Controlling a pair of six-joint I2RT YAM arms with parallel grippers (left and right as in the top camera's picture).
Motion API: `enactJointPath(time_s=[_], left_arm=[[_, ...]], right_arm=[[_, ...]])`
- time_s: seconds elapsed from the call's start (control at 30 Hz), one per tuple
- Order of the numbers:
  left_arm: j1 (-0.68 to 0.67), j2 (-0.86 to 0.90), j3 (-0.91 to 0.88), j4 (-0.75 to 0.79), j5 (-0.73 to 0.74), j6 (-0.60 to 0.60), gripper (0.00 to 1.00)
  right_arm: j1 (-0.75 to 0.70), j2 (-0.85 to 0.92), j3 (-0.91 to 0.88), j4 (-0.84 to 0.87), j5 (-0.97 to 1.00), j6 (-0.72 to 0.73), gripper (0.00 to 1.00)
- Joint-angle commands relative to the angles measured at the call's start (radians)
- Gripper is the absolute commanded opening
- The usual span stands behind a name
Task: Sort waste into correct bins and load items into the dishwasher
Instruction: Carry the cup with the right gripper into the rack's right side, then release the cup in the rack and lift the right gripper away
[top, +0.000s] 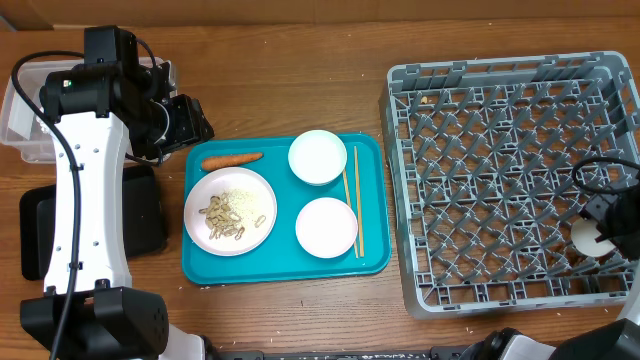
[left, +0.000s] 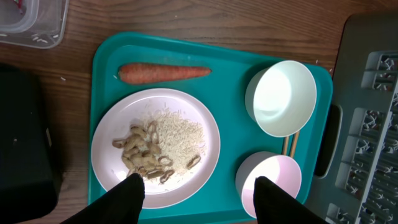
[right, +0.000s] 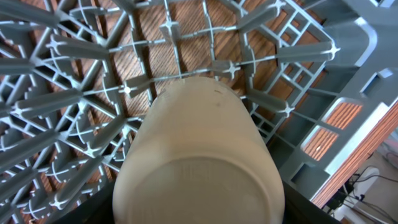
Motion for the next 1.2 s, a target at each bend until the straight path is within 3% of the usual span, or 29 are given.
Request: enactJointPath(time_s=[0.0, 0.13, 0.2, 0.6, 0.77, 1.0, 1.17], left_arm=[[-0.001, -0.008, 0.010, 0.001, -0.010, -0.013, 0.59], [-0.001, -0.008, 0.010, 0.000, -0.010, -0.013, 0.59], [-0.001, -0.008, 0.010, 0.001, -0.010, -0.013, 0.59], [-0.001, -0.008, 0.010, -0.001, -0.010, -0.013, 0.60], [-0.001, -0.008, 0.010, -0.002, -0.010, -0.013, 0.62], [-0.001, -0.008, 0.010, -0.024, -0.034, -0.001, 0.63], [-0.001, -0.008, 0.010, -0.061, -0.104, -0.002, 0.69]], right_arm=[[-0.001, -0.015, -0.017, 0.009, -0.008, 0.009, 0.30], [-0.001, -0.015, -0.032, 0.011, -0.026, 0.009, 0.61], [-0.001, -0.015, -0.037, 0.014, -0.026, 0.009, 0.69], [-0.001, -0.015, -0.037, 0.011, -0.030, 0.009, 0.77], [-0.001, -0.016, -0.034, 0.034, -0.210, -0.009, 0.97], [0.031, -0.026, 0.119, 0.010, -0.528, -0.168, 0.97], [0.211, -0.038, 0.291, -0.005, -0.631, -0.198, 0.95]])
